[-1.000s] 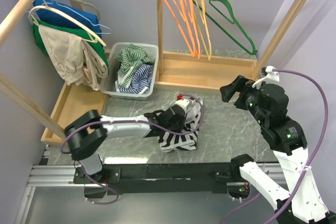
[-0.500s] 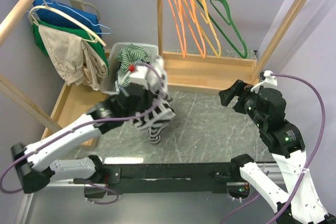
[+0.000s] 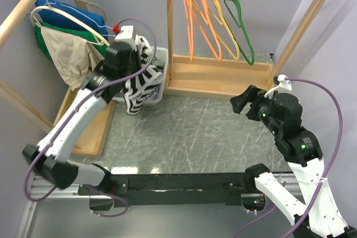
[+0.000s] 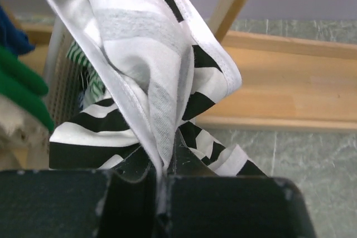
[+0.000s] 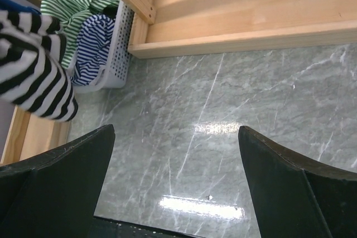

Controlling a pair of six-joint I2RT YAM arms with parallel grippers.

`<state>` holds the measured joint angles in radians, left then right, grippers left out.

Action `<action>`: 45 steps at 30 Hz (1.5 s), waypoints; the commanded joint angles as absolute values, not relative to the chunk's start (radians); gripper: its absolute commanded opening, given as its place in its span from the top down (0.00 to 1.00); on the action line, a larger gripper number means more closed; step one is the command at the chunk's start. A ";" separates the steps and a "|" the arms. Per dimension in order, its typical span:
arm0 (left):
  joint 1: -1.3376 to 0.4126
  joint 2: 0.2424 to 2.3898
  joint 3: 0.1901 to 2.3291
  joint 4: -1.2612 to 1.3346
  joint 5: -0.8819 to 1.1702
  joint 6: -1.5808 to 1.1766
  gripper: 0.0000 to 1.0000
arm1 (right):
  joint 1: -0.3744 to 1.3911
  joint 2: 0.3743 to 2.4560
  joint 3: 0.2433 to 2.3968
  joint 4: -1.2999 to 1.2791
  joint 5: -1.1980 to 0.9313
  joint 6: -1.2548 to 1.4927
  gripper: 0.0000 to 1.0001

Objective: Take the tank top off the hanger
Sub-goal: Place the tank top in the bin.

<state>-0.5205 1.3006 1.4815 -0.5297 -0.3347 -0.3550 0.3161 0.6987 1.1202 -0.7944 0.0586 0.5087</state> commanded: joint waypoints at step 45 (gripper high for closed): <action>-0.299 1.901 1.411 -0.322 -0.052 -0.298 0.98 | 0.313 0.739 1.083 -0.718 -0.029 0.520 0.00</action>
<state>-0.2863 1.8565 1.4506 -0.2893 -0.0750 -0.2749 0.3161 0.7555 1.0851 -0.7395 -0.0269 0.5167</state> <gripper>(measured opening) 0.055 0.997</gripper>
